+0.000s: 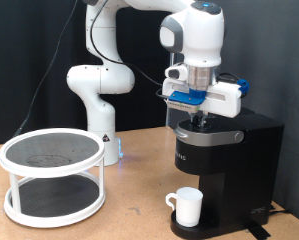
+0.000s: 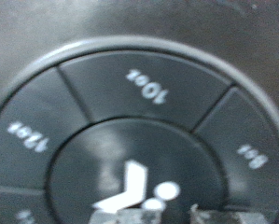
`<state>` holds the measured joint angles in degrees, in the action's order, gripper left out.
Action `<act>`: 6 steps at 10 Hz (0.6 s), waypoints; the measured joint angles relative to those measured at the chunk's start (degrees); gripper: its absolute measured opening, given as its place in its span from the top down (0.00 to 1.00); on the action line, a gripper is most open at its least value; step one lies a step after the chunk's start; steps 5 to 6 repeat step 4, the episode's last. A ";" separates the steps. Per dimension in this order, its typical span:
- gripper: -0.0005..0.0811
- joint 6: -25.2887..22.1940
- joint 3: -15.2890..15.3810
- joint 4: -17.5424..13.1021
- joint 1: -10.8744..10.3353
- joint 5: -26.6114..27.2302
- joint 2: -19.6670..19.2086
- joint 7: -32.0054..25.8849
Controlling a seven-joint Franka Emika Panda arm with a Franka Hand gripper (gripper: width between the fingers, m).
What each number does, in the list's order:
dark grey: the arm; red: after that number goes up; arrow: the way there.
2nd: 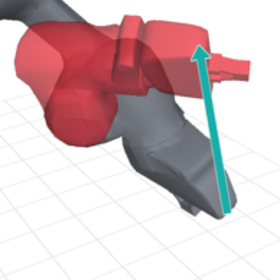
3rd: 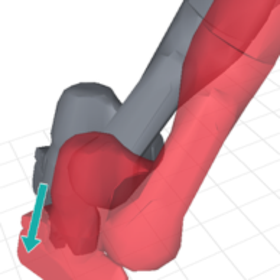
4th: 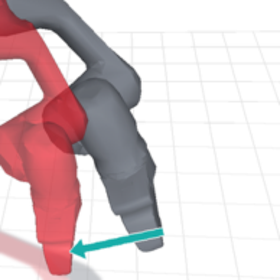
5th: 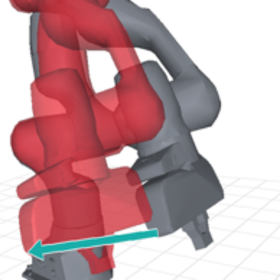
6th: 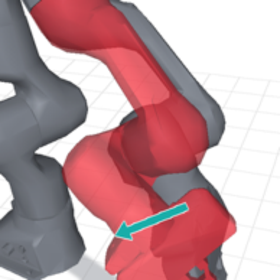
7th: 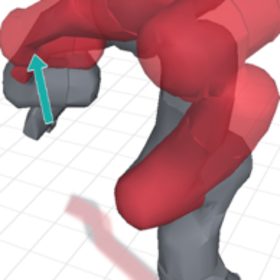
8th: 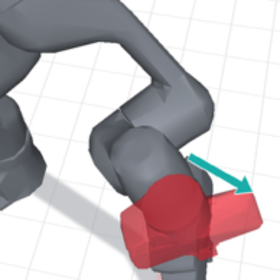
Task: Make a cup of coffee with the keurig machine
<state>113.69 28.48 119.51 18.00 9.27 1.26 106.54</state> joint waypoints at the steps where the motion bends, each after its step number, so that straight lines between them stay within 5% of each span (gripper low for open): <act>1: 0.99 1.56 -0.08 0.99 0.05 2.00 0.81 -2.16; 6: 0.99 3.13 -1.14 3.64 0.09 8.47 5.66 -8.48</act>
